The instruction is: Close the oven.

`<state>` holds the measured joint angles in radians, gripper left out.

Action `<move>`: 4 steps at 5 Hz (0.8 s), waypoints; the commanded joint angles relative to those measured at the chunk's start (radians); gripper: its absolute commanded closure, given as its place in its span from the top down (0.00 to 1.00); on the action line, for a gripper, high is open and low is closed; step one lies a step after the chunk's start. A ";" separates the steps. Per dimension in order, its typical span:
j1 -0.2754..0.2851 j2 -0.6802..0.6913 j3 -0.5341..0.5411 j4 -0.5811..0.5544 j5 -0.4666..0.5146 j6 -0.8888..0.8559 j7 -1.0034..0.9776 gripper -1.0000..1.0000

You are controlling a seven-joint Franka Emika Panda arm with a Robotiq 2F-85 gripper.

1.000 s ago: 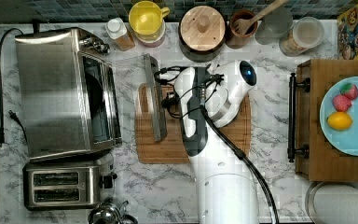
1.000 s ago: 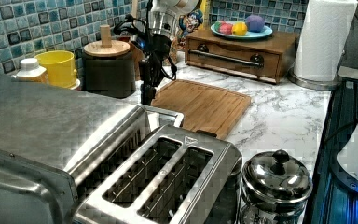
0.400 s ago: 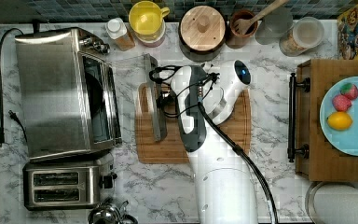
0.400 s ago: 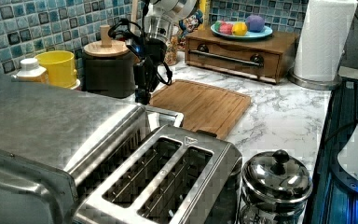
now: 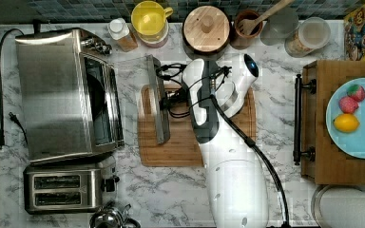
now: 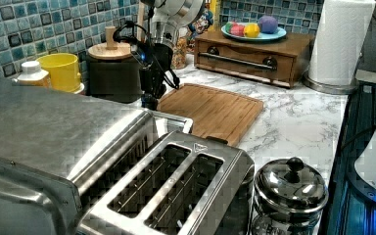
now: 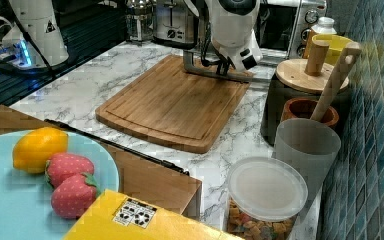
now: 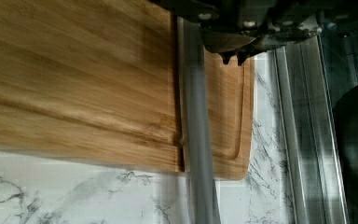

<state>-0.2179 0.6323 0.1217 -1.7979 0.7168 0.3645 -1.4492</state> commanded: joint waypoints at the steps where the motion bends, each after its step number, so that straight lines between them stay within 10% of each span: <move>1: 0.090 -0.101 0.117 0.119 -0.010 -0.067 0.000 0.00; 4: 0.140 -0.247 0.160 0.113 -0.028 -0.067 0.056 0.00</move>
<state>-0.2200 0.5483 0.1588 -1.8047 0.6963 0.3228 -1.4463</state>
